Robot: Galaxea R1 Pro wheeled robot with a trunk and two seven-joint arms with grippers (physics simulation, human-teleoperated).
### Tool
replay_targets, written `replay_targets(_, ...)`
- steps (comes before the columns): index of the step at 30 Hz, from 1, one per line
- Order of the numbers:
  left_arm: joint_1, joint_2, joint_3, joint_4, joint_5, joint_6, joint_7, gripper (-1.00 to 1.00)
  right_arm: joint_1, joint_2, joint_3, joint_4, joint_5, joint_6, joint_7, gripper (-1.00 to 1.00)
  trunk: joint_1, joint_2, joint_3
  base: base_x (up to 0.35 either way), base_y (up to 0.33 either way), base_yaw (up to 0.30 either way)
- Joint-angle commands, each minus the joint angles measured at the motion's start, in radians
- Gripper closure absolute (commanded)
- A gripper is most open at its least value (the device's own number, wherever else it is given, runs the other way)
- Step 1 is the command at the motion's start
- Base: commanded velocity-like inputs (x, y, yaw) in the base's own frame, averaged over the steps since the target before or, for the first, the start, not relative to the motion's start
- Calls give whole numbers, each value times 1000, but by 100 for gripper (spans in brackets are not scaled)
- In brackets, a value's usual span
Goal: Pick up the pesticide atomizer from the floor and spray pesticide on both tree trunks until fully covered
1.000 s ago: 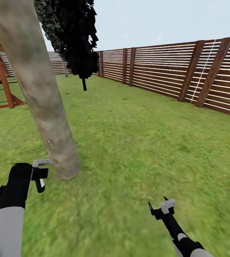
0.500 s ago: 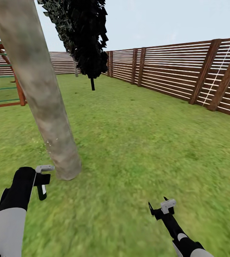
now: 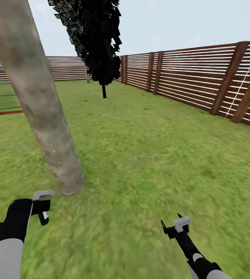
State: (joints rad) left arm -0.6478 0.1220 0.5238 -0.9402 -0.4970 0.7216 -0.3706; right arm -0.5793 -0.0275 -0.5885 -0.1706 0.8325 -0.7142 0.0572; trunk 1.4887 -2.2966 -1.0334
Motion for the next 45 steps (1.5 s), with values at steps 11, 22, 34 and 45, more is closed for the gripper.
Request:
replay_targets(11,0,-60,1,16,-9,-20,145,100,-1,-12,-14,-2,0,-5,-65,-100,0,0,-1,230,-198,110)
replay_targets(22,0,-65,-1,15,-7,-21,147,100,-1,-10,-8,4,7,-2,-157,-100,0,0,-1,35,-270,0)
replay_targets(34,0,-67,-1,15,-6,-19,148,100,-1,-6,-8,5,8,-2,-155,-100,0,0,-1,134,-254,196)
replay_targets(45,-1,-67,-1,15,-6,-19,148,100,-1,-6,-8,5,8,-2,-155,-100,0,0,-1,224,-198,275)
